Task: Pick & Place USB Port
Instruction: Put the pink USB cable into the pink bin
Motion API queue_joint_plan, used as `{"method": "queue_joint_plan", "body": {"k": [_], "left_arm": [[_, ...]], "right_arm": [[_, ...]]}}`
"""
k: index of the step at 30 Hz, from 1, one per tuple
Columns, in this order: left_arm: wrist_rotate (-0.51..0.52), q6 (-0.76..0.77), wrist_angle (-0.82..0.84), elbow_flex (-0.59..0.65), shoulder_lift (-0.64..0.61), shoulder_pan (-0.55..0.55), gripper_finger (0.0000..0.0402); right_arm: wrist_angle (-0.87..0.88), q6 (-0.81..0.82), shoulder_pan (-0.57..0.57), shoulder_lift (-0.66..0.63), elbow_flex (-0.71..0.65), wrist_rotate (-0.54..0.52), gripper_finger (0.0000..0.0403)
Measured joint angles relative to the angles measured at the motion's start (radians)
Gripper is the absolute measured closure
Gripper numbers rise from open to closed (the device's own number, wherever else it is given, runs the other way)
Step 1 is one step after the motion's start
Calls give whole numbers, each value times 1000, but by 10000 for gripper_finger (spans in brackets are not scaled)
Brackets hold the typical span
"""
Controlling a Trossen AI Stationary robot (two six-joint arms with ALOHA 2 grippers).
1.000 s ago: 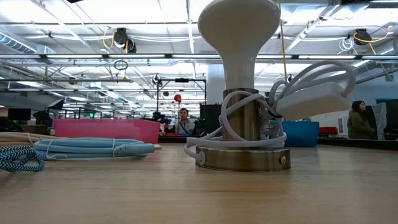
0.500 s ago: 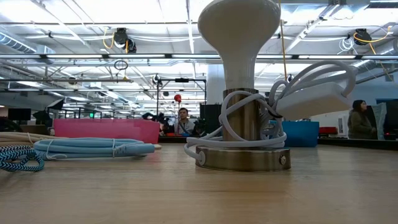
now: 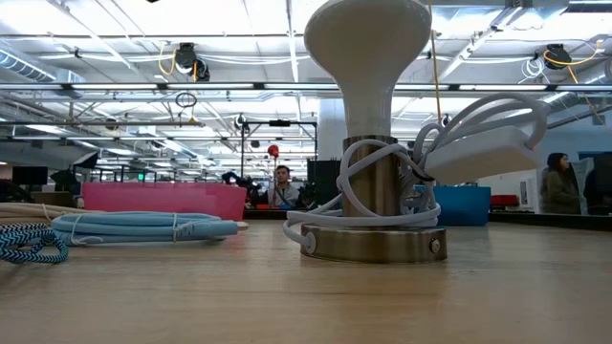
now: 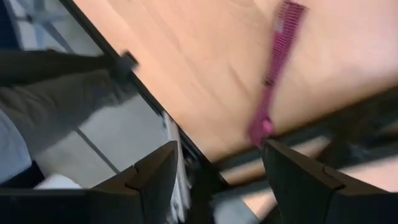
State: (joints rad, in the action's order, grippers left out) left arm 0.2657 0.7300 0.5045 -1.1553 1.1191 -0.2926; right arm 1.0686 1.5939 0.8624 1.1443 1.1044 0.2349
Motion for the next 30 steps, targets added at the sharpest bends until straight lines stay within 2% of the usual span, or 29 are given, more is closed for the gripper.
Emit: {"method": "queue_joint_plan", "body": {"k": [3,6,16,22,30], "left_arm": [[-2,-10,0,0,0,3,266],[-5,-12,0,0,0,7,266],[-30,8,1,0,0,-6,266],[-31,31,0,0,0,-28,266],[-31,43,0,0,0,-44,266]], "right_arm": [[-93,50,42,38,-45,-50,175],[-141,79,72,86,-84,-53,175],[-112,89,115,210,-148,-130,176],[-145,94,132,249,-194,-128,176],[-202,212,214,250,-271,-77,176]]}}
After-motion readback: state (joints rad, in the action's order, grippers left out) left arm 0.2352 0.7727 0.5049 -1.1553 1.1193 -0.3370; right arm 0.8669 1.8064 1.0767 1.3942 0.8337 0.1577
